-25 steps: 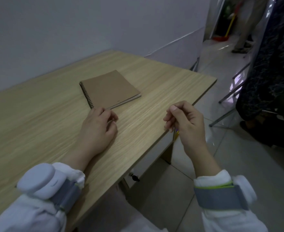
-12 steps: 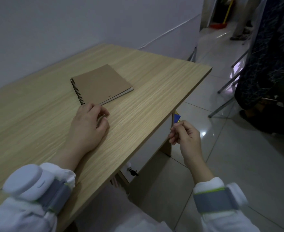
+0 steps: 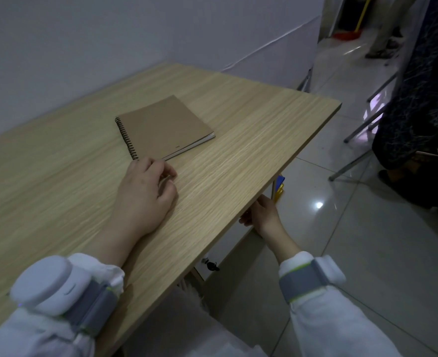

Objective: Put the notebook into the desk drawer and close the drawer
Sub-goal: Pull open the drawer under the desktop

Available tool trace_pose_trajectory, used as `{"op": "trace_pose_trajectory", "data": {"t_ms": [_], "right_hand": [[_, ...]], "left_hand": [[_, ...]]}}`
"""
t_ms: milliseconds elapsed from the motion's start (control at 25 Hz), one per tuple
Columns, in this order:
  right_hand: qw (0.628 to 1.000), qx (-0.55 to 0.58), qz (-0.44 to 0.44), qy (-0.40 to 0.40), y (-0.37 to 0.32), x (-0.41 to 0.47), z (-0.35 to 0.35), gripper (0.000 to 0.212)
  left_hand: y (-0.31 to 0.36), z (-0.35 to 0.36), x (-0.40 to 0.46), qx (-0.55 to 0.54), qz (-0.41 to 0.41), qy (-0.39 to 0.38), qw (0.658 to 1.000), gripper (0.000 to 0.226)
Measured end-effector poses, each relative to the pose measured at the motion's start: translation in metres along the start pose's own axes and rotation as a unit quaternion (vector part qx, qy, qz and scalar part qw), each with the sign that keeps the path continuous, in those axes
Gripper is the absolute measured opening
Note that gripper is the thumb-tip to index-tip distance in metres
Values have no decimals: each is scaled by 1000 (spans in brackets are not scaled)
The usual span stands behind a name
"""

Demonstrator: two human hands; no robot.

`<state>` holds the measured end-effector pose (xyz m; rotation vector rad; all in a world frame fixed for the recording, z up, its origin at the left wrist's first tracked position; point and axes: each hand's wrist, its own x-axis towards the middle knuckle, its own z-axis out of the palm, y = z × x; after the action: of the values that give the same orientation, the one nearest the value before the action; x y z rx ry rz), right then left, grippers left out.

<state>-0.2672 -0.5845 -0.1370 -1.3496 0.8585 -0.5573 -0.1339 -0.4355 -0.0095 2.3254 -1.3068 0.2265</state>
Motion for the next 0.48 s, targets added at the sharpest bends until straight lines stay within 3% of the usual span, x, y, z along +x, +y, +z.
{"op": "trace_pose_trajectory", "data": {"t_ms": [280, 480], "right_hand": [[999, 19, -27, -12, -5, 10, 17, 40], [997, 41, -66, -20, -13, 12, 26, 26]], "left_hand": [[0, 0, 0, 0, -2, 3, 1000, 15], [1, 0, 0, -4, -6, 6, 1000, 14]]}}
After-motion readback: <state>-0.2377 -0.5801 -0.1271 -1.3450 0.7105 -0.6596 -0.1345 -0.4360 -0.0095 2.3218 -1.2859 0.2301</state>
